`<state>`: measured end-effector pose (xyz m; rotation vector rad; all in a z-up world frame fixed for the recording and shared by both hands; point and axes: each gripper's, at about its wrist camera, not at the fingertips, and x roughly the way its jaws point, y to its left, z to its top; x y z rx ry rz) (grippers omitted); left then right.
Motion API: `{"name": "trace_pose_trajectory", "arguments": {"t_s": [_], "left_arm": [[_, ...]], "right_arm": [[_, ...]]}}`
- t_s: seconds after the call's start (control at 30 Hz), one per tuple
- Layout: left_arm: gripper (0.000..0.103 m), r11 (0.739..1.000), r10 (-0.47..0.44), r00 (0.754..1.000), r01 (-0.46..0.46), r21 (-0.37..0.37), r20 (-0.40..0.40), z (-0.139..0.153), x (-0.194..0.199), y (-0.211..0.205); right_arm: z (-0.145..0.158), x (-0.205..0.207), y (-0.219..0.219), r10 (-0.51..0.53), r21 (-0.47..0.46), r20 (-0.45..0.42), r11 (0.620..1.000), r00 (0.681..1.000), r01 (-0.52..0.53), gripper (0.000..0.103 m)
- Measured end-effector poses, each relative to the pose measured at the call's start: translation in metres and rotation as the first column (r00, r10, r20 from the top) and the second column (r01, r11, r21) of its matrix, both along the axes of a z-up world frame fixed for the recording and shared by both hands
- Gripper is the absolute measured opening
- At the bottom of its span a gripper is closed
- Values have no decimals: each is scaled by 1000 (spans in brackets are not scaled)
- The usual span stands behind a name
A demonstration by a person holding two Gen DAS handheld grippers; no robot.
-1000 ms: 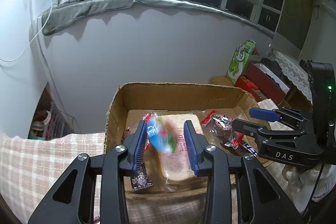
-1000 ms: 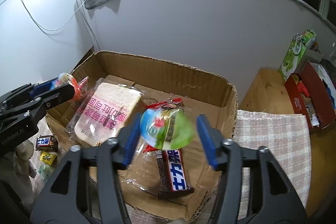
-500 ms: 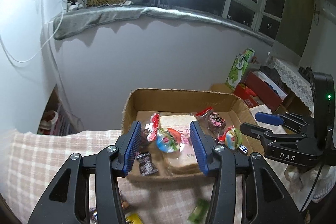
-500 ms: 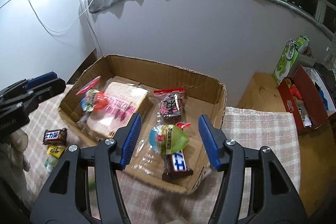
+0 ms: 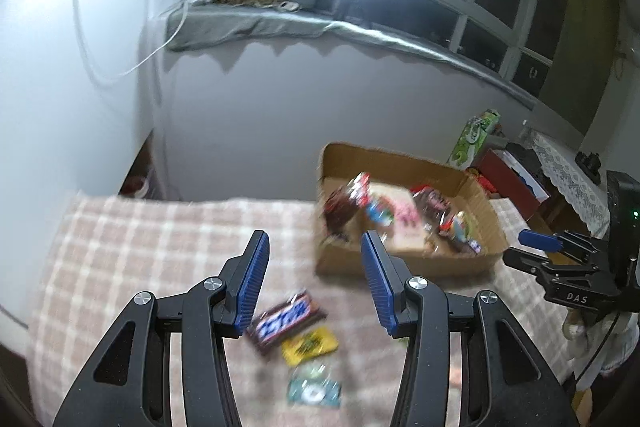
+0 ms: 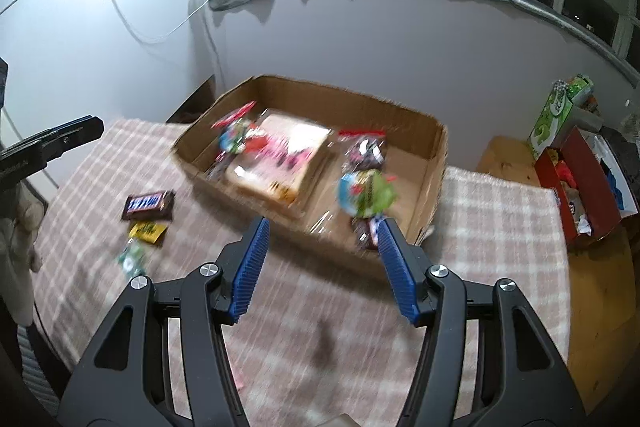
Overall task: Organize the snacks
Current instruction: 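Withdraw both grippers toward the teal mint packet and pink candy, then grasp the teal mint packet with the left gripper while the right grasps the pink candy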
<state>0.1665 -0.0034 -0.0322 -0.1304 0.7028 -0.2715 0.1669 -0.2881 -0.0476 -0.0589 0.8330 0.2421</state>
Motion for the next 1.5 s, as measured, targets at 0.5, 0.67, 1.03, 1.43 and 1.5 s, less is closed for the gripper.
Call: {"name": "trace_pose_trajectory", "arguments": {"t_s": [0.5, 0.67, 1.03, 1.43, 1.5], "left_arm": [[47, 1000, -27, 989, 25, -13, -145, -60, -50, 11], [47, 997, -77, 975, 76, -12, -209, -80, -65, 0], [47, 994, -101, 953, 87, -59, -286, -99, -59, -5], [47, 993, -96, 955, 113, 45, -281, -99, -35, -29], [47, 991, -90, 957, 113, 70, -275, -99, -33, -33]], "right_arm": [[-53, -56, 39, 126, -46, -137, 990, 982, -133, 59], [-67, -66, 42, 156, -56, -177, 984, 972, -168, 59], [-84, -62, 42, 166, -52, -211, 982, 963, -181, 59], [-86, -56, 41, 180, -33, -215, 981, 960, -191, 59], [-87, -56, 41, 184, -32, -214, 980, 959, -195, 59]]}}
